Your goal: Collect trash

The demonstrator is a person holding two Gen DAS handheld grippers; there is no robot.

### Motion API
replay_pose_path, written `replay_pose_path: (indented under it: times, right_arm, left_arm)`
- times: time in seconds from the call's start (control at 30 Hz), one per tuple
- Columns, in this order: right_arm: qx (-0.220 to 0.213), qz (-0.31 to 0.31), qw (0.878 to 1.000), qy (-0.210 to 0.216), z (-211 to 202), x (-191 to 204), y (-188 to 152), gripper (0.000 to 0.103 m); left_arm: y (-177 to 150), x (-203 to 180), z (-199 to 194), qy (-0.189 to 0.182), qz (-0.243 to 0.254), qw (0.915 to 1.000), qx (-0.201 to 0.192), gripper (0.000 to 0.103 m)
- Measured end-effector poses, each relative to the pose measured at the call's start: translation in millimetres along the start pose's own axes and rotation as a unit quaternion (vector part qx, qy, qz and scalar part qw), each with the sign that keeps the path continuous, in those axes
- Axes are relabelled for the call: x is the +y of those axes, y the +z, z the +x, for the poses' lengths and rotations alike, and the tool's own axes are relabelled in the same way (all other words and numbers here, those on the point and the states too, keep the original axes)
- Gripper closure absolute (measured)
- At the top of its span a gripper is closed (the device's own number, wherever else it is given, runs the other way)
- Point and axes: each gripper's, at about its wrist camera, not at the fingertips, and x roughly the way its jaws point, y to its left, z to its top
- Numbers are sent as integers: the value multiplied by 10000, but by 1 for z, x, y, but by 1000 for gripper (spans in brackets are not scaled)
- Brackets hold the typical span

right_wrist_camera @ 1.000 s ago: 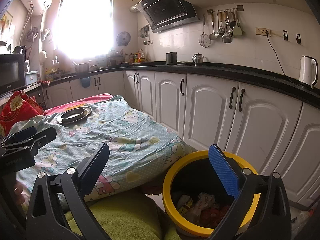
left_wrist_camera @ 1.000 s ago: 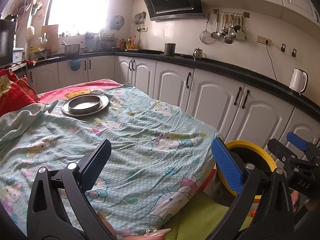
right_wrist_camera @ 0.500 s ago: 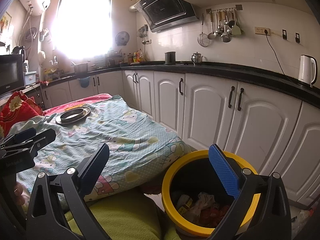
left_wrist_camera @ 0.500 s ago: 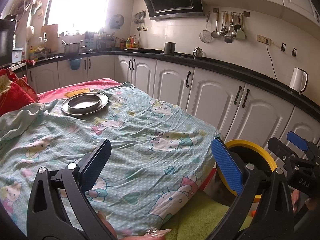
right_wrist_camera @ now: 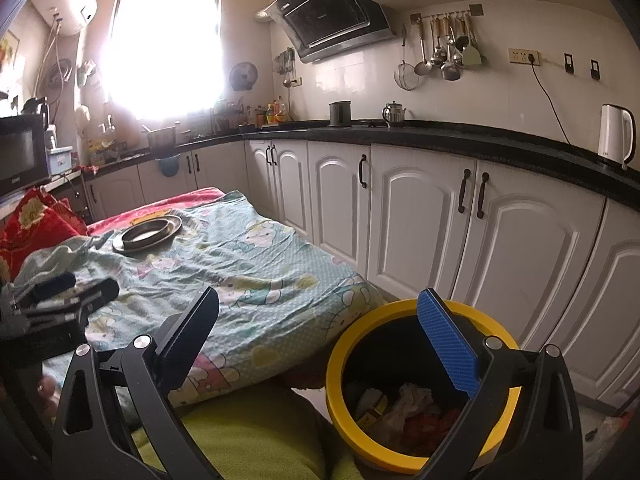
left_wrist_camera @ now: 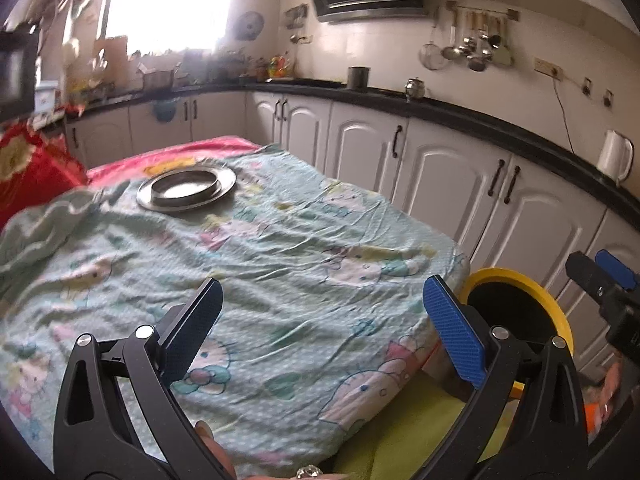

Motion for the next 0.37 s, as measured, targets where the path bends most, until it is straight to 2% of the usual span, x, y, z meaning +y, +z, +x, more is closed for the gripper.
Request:
replay_pose_path:
  times: [0.07, 0.13, 0.17, 0.2, 0.27, 0.3, 0.33, 0.37]
  right_arm:
    - [100, 11, 9997, 236, 10, 11, 10, 6]
    - [301, -33, 9980, 557, 25, 33, 22, 6]
    - [454, -92, 9959, 780, 36, 49, 29, 6]
    - [759, -278, 9893, 1216, 54, 82, 36, 6]
    - [1036, -495, 9772, 1785, 74, 130, 42, 6]
    - [1207, -754, 9645, 2226, 87, 169, 40, 6]
    - [1363, -969, 9542, 2479, 97, 201, 38, 6]
    - [1555, -1230, 9405, 2760, 112, 246, 29, 6]
  left_arm:
    - [3, 18, 1, 90, -202, 9997, 116, 11]
    - [6, 47, -2, 352, -456, 9982, 164, 11]
    - [7, 76, -6, 689, -681, 9951, 185, 11]
    - [7, 96, -9, 910, -834, 9922, 201, 11]
    - [4, 153, -20, 1520, -1213, 9806, 241, 11]
    - [0, 190, -27, 1980, -1446, 9690, 311, 11]
    - [-7, 229, -33, 2451, -1672, 9539, 455, 11]
    - [-10, 250, -36, 2660, -1772, 9459, 554, 11]
